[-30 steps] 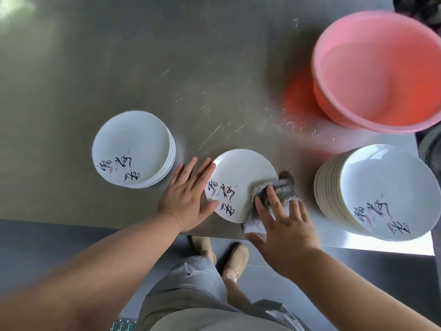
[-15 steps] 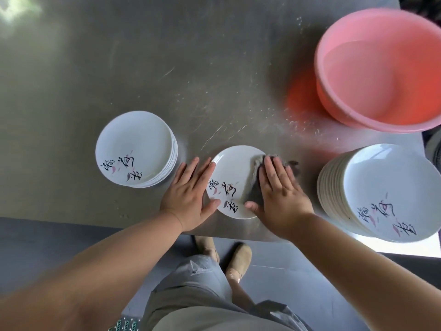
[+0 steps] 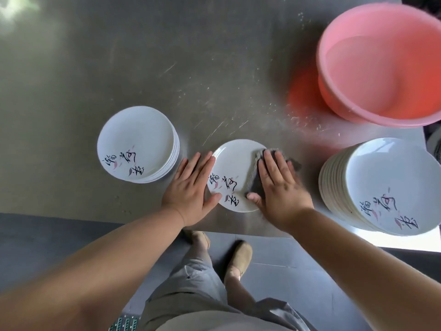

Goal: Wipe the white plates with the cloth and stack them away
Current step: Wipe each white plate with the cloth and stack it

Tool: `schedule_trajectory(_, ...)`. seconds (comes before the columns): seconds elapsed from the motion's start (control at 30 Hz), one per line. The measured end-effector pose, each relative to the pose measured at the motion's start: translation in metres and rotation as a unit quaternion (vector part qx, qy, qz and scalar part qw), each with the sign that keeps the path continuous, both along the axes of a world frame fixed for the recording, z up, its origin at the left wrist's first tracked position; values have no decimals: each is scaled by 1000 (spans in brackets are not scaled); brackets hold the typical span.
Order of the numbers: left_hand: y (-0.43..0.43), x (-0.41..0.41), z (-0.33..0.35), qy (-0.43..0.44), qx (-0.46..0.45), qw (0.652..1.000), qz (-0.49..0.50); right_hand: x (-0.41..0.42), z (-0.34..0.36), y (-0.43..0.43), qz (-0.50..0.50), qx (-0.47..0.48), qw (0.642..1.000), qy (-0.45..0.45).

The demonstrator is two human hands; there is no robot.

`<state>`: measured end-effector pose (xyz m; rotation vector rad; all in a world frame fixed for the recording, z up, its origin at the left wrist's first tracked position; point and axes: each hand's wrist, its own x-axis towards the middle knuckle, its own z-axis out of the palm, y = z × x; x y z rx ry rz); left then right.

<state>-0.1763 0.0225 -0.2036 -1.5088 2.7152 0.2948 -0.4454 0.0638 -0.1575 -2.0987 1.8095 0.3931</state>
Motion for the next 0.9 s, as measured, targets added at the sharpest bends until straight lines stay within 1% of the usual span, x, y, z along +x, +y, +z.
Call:
schedule_trajectory(0.1, 0, -1, 3, 4, 8, 1000, 6, 14, -3, 14, -31, 3, 1000, 2)
schedule_trajectory(0.17, 1, -1, 6, -1, 16, 1000, 6, 31, 1, 45, -45, 3, 999, -27)
schedule_trajectory(0.27, 5, -2, 11, -13, 19, 1000, 10, 36, 8, 73, -6, 13, 997, -74)
schedule_trajectory(0.33, 11, -5, 17, -18, 11, 999, 30, 23, 12, 61, 11, 19, 997, -79)
schedule_trajectory(0.43, 21, -20, 23, 6, -14, 997, 77, -1, 10, 20, 17, 2, 999, -47)
schedule_trajectory(0.5, 15, -29, 26, 19, -19, 997, 72, -9, 7, -3, 4, -6, 999, -34)
schedule_trajectory(0.57, -3, -34, 29, -4, 7, 999, 42, -13, 2, -17, -20, -18, 999, -43)
schedule_trajectory(0.63, -18, -32, 30, -59, 44, 997, -7, -11, -3, -21, -49, -30, 997, -60)
schedule_trajectory(0.7, -21, -28, 27, -101, 57, 993, -32, -3, -6, -15, -83, -36, 994, -65)
schedule_trajectory(0.8, -12, -29, 26, -105, 46, 993, -18, 22, -3, 22, -132, -35, 988, -72)
schedule_trajectory(0.83, -9, -31, 25, -100, 49, 994, -7, 32, -1, 39, -123, -32, 989, -76)
schedule_trajectory(0.9, -4, -33, 24, -99, 55, 993, 18, 43, 3, 63, -75, -9, 993, -89)
